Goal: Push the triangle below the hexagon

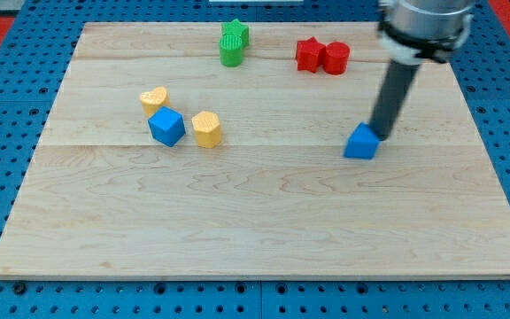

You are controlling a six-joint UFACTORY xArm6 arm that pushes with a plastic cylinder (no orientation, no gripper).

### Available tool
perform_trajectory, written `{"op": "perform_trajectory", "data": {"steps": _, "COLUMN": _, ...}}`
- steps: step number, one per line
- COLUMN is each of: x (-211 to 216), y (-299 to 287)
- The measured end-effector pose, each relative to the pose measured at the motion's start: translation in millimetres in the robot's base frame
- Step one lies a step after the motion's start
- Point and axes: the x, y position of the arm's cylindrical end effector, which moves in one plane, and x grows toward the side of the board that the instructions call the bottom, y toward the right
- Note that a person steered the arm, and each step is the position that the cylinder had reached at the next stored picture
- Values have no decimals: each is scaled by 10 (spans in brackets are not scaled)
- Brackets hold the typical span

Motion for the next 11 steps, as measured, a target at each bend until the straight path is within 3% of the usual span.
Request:
{"op": "perform_trajectory", "data": {"steps": 1, "x": 26, "y": -609}}
{"op": "perform_trajectory", "data": {"steps": 3, "x": 238, "y": 416}}
{"op": "perform_trajectory", "data": {"steps": 5, "x": 497, "y": -420}}
{"op": "perform_trajectory", "data": {"steps": 6, "x": 497, "y": -1125}}
{"op": "perform_trajectory", "data": {"steps": 7, "x": 686, "y": -1250}}
{"op": "perform_trajectory", "data": {"steps": 8, "x": 907, "y": -855}}
{"op": "perform_trajectory", "data": {"steps": 9, "x": 907, "y": -1548}}
{"op": "perform_trajectory", "data": {"steps": 10, "x": 1201, "y": -2018}}
{"op": "perform_trajectory", "data": {"steps": 11, "x": 1488, "y": -2115}}
